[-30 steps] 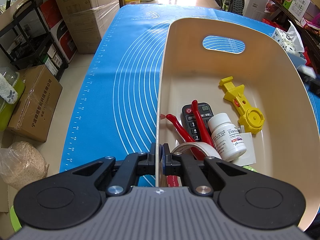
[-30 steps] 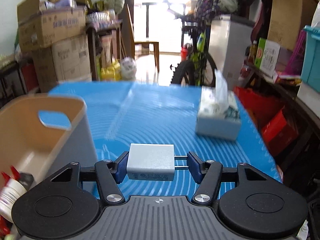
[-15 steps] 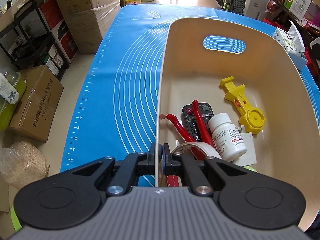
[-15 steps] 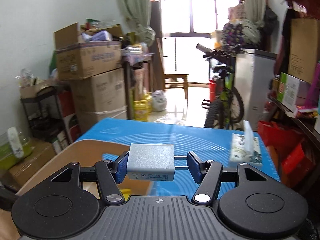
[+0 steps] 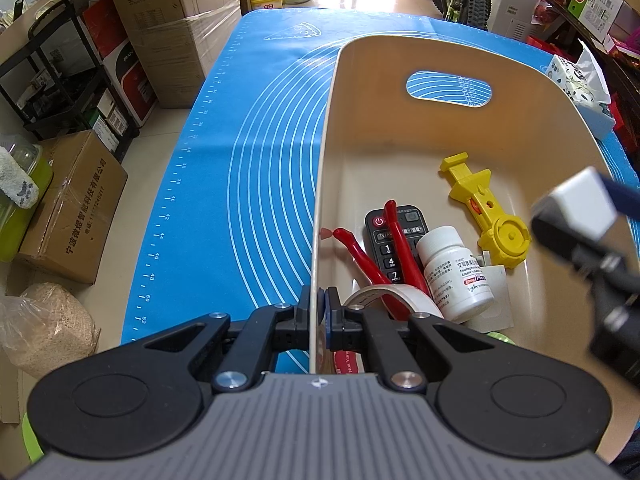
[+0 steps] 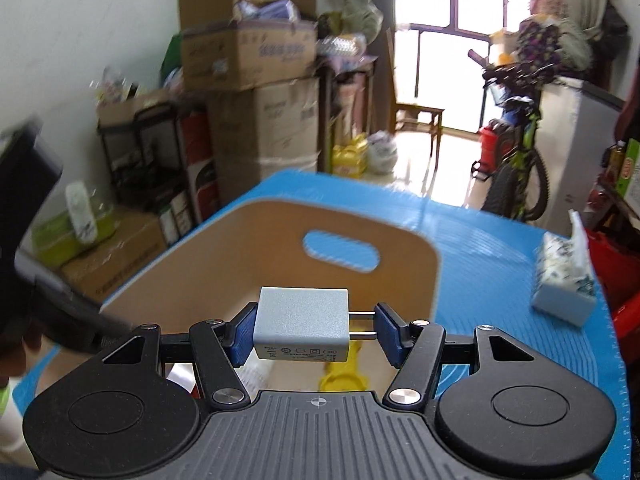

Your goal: Organize rigid objects

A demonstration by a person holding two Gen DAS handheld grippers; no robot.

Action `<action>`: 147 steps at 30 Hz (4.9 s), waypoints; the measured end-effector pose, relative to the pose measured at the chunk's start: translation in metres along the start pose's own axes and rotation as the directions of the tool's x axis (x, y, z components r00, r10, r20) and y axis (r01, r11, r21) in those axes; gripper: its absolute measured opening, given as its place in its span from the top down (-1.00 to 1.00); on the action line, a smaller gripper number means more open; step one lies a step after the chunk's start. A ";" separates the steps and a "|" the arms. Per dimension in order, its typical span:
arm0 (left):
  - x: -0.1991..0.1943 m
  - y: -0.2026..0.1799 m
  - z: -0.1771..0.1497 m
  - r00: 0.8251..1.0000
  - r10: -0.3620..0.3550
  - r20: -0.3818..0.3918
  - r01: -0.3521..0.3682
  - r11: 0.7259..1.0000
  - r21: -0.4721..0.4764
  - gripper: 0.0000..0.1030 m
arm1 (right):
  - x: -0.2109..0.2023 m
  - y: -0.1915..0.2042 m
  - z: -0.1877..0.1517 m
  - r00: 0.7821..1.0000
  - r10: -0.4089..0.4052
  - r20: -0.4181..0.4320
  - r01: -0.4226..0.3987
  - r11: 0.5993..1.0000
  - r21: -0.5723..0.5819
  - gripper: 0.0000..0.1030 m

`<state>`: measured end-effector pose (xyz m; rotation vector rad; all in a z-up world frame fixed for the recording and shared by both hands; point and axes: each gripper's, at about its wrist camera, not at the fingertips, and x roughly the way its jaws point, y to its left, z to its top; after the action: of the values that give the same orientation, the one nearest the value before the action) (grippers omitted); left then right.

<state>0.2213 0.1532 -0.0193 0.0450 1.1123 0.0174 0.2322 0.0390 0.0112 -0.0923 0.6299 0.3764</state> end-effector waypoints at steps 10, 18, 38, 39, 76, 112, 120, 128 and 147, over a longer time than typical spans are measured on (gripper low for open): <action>0.000 0.000 0.000 1.000 0.001 0.000 -0.001 1.000 0.001 0.87 | 0.022 0.021 -0.010 0.985 0.058 -0.160 -0.065 0.997 -0.039 -0.26; 0.001 -0.002 0.001 1.000 0.009 -0.001 -0.009 1.000 0.002 0.86 | 0.023 0.019 -0.007 0.977 0.079 -0.196 -0.089 0.995 -0.042 -0.30; -0.041 -0.022 0.007 0.989 0.024 0.146 -0.020 0.999 -0.026 -0.46 | -0.031 -0.009 0.010 0.996 0.052 -0.072 -0.045 0.993 0.107 -0.92; -0.045 -0.026 0.007 0.988 0.011 0.153 -0.006 1.000 -0.028 -0.46 | -0.035 -0.013 0.011 0.997 0.042 -0.070 -0.033 0.992 0.119 -0.96; -0.150 -0.088 -0.118 0.947 0.084 0.309 -0.085 0.996 -0.012 -0.47 | -0.205 -0.010 -0.048 0.995 -0.093 0.019 0.089 0.985 0.150 -0.95; -0.141 -0.092 -0.198 0.928 0.026 0.371 -0.018 1.000 -0.025 -0.47 | -0.237 0.025 -0.137 0.991 -0.132 0.018 0.127 0.977 0.170 -0.95; -0.140 -0.098 -0.207 0.926 0.018 0.377 -0.022 1.000 0.007 -0.47 | -0.242 0.027 -0.144 0.990 -0.144 0.013 0.139 0.974 0.178 -0.95; -0.140 -0.098 -0.210 0.922 0.015 0.388 -0.024 1.000 0.019 -0.47 | -0.246 0.030 -0.148 0.988 -0.152 0.021 0.146 0.974 0.176 -0.95; -0.140 -0.098 -0.211 0.920 0.011 0.391 -0.022 0.999 0.024 -0.47 | -0.246 0.033 -0.149 0.987 -0.160 0.019 0.154 0.972 0.180 -0.95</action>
<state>-0.0308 0.0556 0.0086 0.0794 0.7105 0.0071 -0.0458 -0.0370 0.0372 0.0354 0.6166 0.1674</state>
